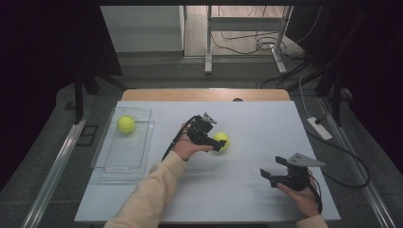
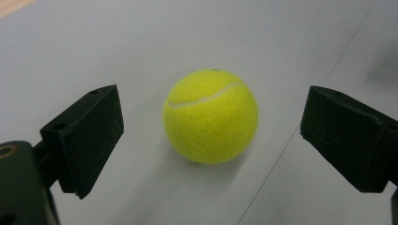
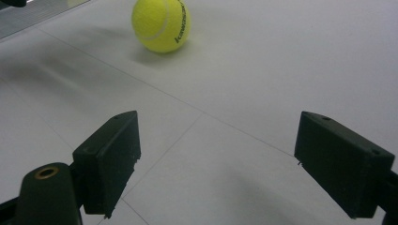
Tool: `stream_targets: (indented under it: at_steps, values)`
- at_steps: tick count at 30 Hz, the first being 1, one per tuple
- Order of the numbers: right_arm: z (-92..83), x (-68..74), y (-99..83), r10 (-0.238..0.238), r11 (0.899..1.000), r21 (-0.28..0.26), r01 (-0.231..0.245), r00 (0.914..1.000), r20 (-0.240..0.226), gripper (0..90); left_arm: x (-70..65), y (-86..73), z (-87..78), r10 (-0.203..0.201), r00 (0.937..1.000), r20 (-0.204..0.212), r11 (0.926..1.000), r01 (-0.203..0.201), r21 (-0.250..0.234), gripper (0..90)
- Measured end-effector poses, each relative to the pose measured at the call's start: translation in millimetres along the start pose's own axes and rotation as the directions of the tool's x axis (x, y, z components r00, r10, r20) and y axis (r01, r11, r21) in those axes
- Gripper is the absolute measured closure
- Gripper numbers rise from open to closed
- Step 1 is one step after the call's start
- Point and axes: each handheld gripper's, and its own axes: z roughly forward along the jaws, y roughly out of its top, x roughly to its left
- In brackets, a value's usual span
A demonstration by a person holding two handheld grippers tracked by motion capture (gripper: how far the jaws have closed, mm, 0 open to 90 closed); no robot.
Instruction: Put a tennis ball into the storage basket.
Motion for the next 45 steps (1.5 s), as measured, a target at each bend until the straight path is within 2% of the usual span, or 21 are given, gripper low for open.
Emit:
stream_targets:
  at_steps: [13,38,45]
  values:
    - [-0.1,0.1,-0.6,0.001,1.000,0.004,-0.001,1.0000,0.002,14.8,-0.6,-1.2,13.7,-0.022,0.9995,0.022,0.9992,0.021,0.034,5.5]
    - [0.1,-0.7,-1.4,-0.001,1.000,0.004,0.001,1.0000,0.002,14.8,3.8,-3.0,43.4,-0.067,0.9975,0.026,0.9945,0.064,0.083,4.4]
    - [-0.4,-0.9,-1.7,0.001,1.000,0.005,-0.001,1.0000,0.005,14.8,5.1,-4.0,51.4,-0.084,0.9954,0.046,0.9927,0.080,0.090,5.7]
